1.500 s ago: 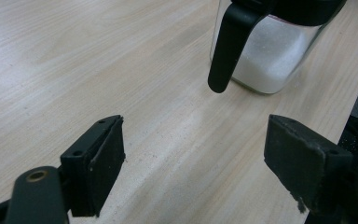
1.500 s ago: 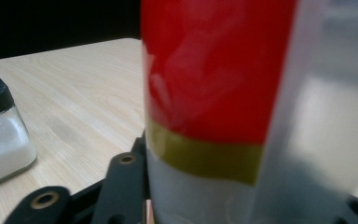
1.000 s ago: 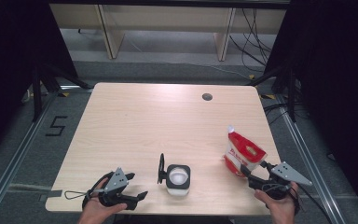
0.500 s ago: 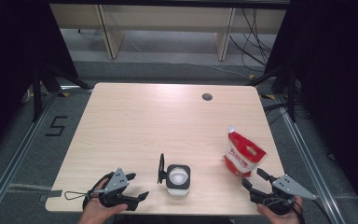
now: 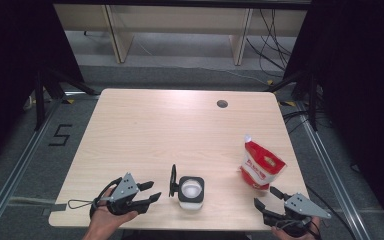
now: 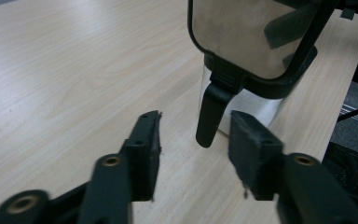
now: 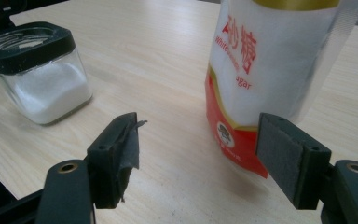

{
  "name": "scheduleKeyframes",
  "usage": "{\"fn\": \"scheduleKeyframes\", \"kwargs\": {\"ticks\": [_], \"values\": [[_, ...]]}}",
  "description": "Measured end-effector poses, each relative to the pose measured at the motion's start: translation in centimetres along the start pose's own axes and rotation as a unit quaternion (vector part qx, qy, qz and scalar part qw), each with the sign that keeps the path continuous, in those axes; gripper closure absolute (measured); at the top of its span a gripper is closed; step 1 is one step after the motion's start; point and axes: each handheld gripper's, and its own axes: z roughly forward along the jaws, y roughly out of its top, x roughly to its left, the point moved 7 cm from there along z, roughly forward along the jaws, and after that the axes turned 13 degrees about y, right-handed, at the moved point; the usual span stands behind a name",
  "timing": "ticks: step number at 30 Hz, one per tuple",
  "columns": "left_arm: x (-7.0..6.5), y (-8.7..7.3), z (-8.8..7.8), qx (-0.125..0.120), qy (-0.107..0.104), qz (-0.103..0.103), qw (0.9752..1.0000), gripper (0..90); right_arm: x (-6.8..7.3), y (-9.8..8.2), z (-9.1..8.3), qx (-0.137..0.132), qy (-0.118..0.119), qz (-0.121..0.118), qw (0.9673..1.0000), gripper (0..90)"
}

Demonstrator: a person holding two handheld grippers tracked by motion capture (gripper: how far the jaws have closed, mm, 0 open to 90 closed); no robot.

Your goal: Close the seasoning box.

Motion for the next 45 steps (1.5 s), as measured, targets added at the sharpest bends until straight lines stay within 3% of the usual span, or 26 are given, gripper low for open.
{"fn": "scheduleKeyframes", "kwargs": {"ticks": [4, 5, 9, 12, 17, 19, 21, 24, 25, 27, 30, 31, 32, 37, 45], "values": [[0.0, 0.7, -0.3, -0.015, 0.013, 0.017, 0.9997, 76.1, 0.0, 0.2, -0.2, 0.006, -0.006, -0.027, 0.9996, 31.9], [0.1, 0.9, -0.5, -0.017, 0.016, 0.014, 0.9996, 82.2, 0.1, 0.2, -0.2, 0.005, -0.003, -0.027, 0.9996, 32.0], [0.0, 1.9, -0.7, -0.027, 0.008, 0.024, 0.9993, 88.8, 0.4, 0.1, 0.0, 0.012, -0.004, -0.024, 0.9996, 32.4], [-0.3, 2.7, -0.8, -0.031, 0.0, 0.031, 0.999, 89.1, 0.5, 0.2, 0.1, 0.017, -0.006, -0.037, 0.9992, 32.4], [-0.8, 4.0, -0.5, -0.039, -0.013, 0.026, 0.9988, 89.2, 0.8, 0.1, 0.2, 0.018, -0.005, -0.029, 0.9994, 32.4], [-1.0, 4.4, -0.3, -0.042, -0.016, 0.031, 0.9985, 89.2, 0.5, 0.3, 0.2, 0.014, -0.01, -0.051, 0.9986, 32.4], [-1.3, 4.9, -0.3, -0.045, -0.02, 0.028, 0.9984, 89.1, 0.8, 0.0, 0.3, 0.021, -0.001, -0.034, 0.9992, 32.3], [-1.6, 5.3, -0.2, -0.047, -0.022, 0.029, 0.9982, 89.1, 0.9, 0.1, 0.3, 0.021, -0.002, -0.031, 0.9993, 32.3], [-1.7, 5.3, -0.2, -0.045, -0.02, 0.022, 0.9985, 89.1, 0.6, 0.2, 0.4, 0.015, -0.007, -0.046, 0.9988, 32.3], [-1.7, 5.5, -0.1, -0.047, -0.023, 0.022, 0.9984, 89.1, 0.7, 0.2, 0.4, 0.017, -0.005, -0.047, 0.9987, 32.3], [-1.7, 5.7, -0.1, -0.045, -0.021, 0.033, 0.9982, 89.1, 0.7, 0.2, 0.4, 0.017, -0.005, -0.046, 0.9988, 32.4], [-1.9, 5.8, 0.0, -0.049, -0.024, 0.024, 0.9982, 89.1, 0.7, 0.2, 0.3, 0.02, -0.005, -0.045, 0.9988, 32.4], [-1.7, 5.9, 0.0, -0.049, -0.021, 0.032, 0.9981, 89.1, 1.0, 0.0, 0.4, 0.02, -0.004, -0.034, 0.9992, 32.4], [-1.8, 6.3, 0.1, -0.048, -0.02, 0.038, 0.9979, 89.1, 0.8, 0.1, 0.4, 0.023, -0.001, -0.049, 0.9985, 32.4], [-2.8, 6.8, 0.7, -0.048, -0.031, 0.043, 0.9974, 89.1, 0.9, 0.1, 0.4, 0.024, -0.001, -0.05, 0.9985, 32.4]]}}
